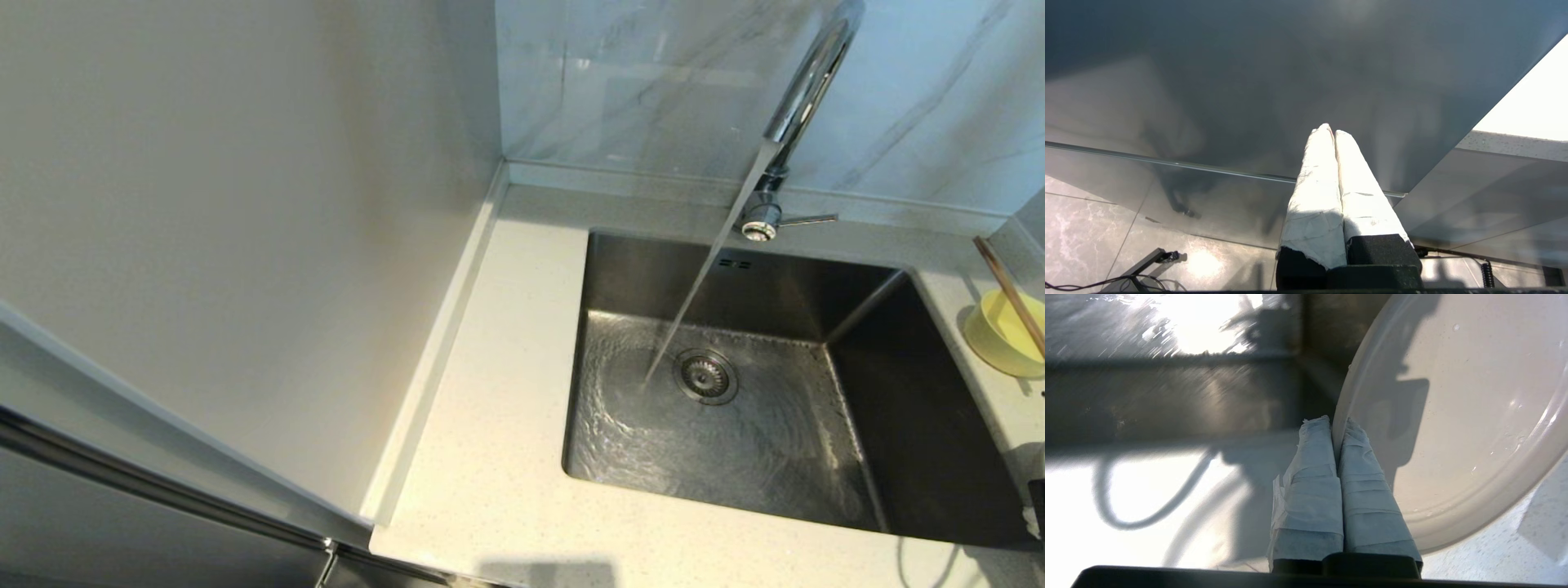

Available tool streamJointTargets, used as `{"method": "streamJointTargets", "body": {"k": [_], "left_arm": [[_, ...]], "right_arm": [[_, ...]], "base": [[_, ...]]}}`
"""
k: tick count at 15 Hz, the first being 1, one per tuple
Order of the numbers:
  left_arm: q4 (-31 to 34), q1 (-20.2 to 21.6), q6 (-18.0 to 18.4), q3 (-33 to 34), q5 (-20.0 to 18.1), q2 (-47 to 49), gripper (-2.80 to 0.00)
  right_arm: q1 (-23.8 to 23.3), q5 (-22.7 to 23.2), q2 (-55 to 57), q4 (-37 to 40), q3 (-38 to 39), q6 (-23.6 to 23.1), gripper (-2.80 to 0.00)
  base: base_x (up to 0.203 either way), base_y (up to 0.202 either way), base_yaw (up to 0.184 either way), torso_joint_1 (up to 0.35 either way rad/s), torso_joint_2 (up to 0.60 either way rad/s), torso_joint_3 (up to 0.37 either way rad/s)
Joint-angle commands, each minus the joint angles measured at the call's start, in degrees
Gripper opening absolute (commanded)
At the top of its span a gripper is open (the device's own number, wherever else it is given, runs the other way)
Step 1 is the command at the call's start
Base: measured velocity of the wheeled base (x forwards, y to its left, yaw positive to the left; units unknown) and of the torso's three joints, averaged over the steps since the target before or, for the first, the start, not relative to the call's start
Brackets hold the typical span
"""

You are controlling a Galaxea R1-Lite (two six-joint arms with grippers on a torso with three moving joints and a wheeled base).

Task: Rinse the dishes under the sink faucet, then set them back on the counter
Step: Pick up the plate

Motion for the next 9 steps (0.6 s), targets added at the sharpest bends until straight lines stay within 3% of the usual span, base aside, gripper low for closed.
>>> {"method": "streamJointTargets", "body": {"k": [1, 9], "left_arm": [[0.0, 0.0, 0.0, 0.0, 0.0, 0.0, -2.80], [0.0, 0.0, 0.0, 0.0, 0.0, 0.0, -2.80]], "right_arm": [[2.1, -0.1, -4.1, 1.0, 0.2, 0.0, -2.80], [15.0, 0.1, -13.2, 1.1, 3.0, 0.4, -2.80]], "base": [[0.000, 0.000, 0.000, 0.000, 0.00, 0.000], [0.000, 0.000, 0.000, 0.000, 0.00, 0.000]]}}
